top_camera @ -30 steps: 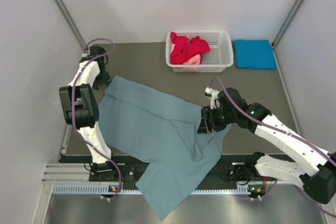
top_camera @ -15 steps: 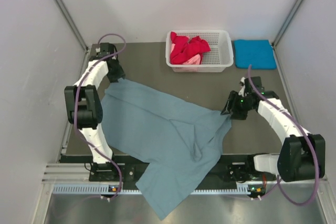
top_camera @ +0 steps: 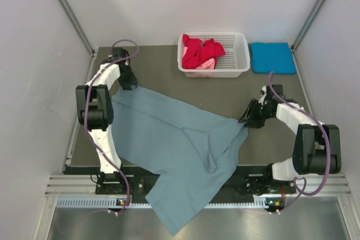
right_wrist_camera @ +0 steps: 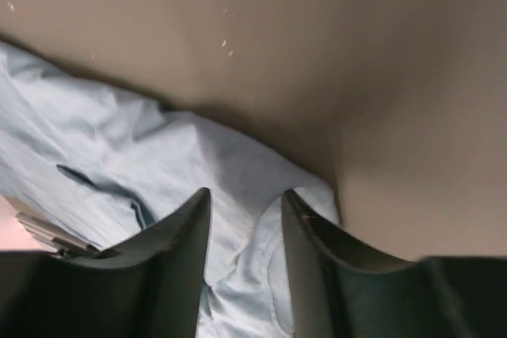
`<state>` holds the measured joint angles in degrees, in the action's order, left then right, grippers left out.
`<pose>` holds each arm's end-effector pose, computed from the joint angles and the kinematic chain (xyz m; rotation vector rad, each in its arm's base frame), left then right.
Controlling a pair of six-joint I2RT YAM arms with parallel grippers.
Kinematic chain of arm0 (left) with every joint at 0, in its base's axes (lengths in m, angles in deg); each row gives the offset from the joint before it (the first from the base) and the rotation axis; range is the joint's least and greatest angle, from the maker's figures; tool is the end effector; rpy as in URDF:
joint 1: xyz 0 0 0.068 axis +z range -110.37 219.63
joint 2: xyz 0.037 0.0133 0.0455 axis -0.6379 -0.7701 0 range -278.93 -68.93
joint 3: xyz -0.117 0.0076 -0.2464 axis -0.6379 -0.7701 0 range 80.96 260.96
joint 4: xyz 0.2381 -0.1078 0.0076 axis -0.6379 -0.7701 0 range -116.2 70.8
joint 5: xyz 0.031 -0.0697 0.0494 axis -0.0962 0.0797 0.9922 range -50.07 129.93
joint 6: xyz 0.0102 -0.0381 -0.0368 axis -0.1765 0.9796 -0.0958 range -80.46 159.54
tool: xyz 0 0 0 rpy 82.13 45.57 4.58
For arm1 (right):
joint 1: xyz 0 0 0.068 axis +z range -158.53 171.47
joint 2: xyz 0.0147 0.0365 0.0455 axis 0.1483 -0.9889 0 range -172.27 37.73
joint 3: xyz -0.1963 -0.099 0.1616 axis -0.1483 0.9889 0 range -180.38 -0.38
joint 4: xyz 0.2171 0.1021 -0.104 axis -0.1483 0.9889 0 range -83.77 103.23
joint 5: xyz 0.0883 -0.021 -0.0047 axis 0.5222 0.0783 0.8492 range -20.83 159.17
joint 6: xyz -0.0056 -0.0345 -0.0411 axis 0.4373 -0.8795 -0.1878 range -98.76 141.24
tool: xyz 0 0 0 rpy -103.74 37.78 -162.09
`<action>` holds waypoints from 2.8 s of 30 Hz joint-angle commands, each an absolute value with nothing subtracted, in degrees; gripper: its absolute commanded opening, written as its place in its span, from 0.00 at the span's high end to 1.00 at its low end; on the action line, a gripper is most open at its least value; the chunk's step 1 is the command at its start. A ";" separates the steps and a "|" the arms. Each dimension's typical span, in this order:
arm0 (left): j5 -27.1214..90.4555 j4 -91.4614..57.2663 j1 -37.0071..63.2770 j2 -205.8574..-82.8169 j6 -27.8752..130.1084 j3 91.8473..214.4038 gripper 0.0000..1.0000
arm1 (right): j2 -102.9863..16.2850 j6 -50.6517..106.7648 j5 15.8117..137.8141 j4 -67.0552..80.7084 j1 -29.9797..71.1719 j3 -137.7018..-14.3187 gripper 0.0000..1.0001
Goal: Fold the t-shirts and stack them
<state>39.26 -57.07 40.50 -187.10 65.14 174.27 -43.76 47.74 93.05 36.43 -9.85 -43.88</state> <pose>0.4423 0.0063 0.2003 -0.6086 2.6047 -0.1541 0.2508 0.0087 0.1722 0.5584 2.7270 0.6907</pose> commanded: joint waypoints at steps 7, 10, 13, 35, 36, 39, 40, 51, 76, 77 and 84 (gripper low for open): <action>39.40 -58.14 40.51 -192.24 65.46 184.05 0.63 | -48.75 45.59 89.83 31.46 -14.15 -46.52 0.99; 41.23 -58.57 40.51 -191.80 65.55 184.93 0.63 | -47.88 46.72 85.97 31.20 -15.03 -46.52 1.00; 42.12 -59.28 40.51 -191.71 65.03 186.33 0.62 | -47.17 47.96 84.20 29.44 -15.21 -46.52 1.00; 38.43 -61.04 40.69 -193.38 65.46 188.62 0.65 | -66.06 44.53 80.60 31.19 -15.21 -74.19 1.00; 38.43 -61.12 40.78 -193.21 65.29 188.62 0.66 | -68.59 44.62 80.51 31.80 -15.21 -75.86 1.00; 39.05 -61.92 40.78 -192.77 65.46 188.54 0.66 | -73.60 44.36 78.67 32.95 -15.30 -83.15 1.00; 39.31 -61.83 40.78 -192.59 65.46 188.27 0.66 | -74.85 44.27 78.58 33.73 -15.30 -86.91 1.00; 41.23 -63.41 40.78 -193.47 65.99 185.73 0.70 | -74.52 38.92 69.87 44.91 -13.11 -95.75 0.46; 41.86 -62.62 41.57 -188.46 67.49 172.54 0.87 | -74.68 33.99 92.64 39.10 2.98 -79.49 0.48; 41.86 -62.79 41.66 -188.29 67.31 172.63 0.86 | -74.51 34.07 93.33 39.02 3.33 -78.87 0.49; 41.95 -63.06 41.57 -188.29 66.78 173.15 0.86 | -69.07 35.83 94.48 35.77 6.32 -72.19 0.55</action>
<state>41.01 -61.42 41.33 -190.27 67.87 173.82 -72.26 34.80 92.85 34.59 4.16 -74.83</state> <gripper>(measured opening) 0.135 0.457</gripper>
